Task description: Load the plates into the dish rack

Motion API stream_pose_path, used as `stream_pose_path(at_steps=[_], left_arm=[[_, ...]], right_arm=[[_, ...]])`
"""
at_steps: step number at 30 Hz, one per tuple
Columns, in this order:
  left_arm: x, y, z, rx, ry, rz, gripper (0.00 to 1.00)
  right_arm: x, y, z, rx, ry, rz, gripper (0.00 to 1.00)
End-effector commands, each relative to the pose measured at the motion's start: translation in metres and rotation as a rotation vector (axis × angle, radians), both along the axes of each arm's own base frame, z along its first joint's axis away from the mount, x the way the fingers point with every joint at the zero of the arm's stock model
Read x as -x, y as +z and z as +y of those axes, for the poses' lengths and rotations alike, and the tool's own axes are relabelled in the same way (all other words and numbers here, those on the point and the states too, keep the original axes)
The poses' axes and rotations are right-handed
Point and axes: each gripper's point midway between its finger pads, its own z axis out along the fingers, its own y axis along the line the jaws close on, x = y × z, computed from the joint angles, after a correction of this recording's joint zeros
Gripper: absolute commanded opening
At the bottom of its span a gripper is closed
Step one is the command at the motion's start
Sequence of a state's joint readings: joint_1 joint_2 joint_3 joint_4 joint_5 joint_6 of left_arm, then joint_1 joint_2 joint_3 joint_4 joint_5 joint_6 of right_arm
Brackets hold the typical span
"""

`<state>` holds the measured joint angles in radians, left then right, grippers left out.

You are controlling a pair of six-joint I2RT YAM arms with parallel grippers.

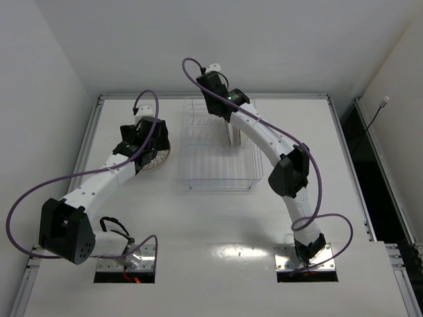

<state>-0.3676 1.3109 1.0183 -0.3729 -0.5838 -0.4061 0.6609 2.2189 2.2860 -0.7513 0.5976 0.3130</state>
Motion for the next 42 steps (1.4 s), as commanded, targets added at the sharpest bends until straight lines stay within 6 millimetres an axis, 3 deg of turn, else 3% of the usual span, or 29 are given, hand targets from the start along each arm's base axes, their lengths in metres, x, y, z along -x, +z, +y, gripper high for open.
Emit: stream_pose_path(at_steps=[1, 6, 12, 17, 20, 22, 25, 26, 31, 32, 33, 34, 35, 42], left_arm=[[-0.005, 0.015, -0.003, 0.018, 0.014, -0.045, 1.0], [-0.005, 0.015, -0.003, 0.018, 0.014, -0.045, 1.0], [-0.005, 0.015, -0.003, 0.018, 0.014, -0.045, 1.0], [-0.005, 0.016, -0.001, 0.012, 0.021, -0.047, 1.0], [-0.005, 0.016, -0.001, 0.012, 0.021, -0.047, 1.0], [-0.005, 0.013, -0.001, 0.009, 0.021, -0.039, 1.0], [-0.004, 0.009, 0.001, -0.002, 0.031, -0.032, 1.0], [-0.004, 0.007, 0.004, -0.015, 0.044, -0.027, 1.0], [-0.004, -0.004, 0.004, -0.026, 0.045, -0.005, 1.0], [-0.004, -0.006, 0.005, -0.03, 0.052, -0.008, 1.0], [-0.005, -0.011, 0.005, -0.036, 0.052, 0.004, 1.0], [-0.005, -0.014, 0.007, -0.046, 0.06, 0.012, 1.0], [-0.007, -0.025, 0.005, -0.053, 0.052, 0.042, 1.0], [-0.018, -0.076, -0.015, -0.091, -0.056, 0.234, 1.0]], right_arm=[[-0.025, -0.001, 0.004, -0.068, 0.047, -0.018, 0.01], [-0.041, -0.017, -0.012, -0.062, 0.014, -0.001, 0.01], [-0.047, -0.02, -0.027, -0.06, -0.036, -0.003, 0.01], [-0.044, -0.011, -0.034, -0.089, -0.061, -0.012, 0.0], [-0.039, 0.014, -0.027, -0.145, -0.015, -0.038, 0.0], [-0.028, 0.044, -0.019, -0.194, 0.031, -0.073, 0.05], [-0.002, 0.061, 0.008, -0.298, 0.186, -0.037, 0.13], [0.015, 0.085, 0.009, -0.323, 0.221, -0.054, 0.13], [0.086, 0.09, 0.009, -0.426, 0.343, 0.052, 0.13], [0.098, 0.072, 0.005, -0.429, 0.338, 0.097, 0.14], [0.115, 0.091, 0.003, -0.46, 0.364, 0.066, 0.14], [0.125, 0.091, 0.002, -0.481, 0.376, 0.082, 0.14], [0.135, 0.077, -0.002, -0.473, 0.379, 0.118, 0.14], [0.184, 0.081, -0.009, -0.519, 0.459, 0.14, 0.14]])
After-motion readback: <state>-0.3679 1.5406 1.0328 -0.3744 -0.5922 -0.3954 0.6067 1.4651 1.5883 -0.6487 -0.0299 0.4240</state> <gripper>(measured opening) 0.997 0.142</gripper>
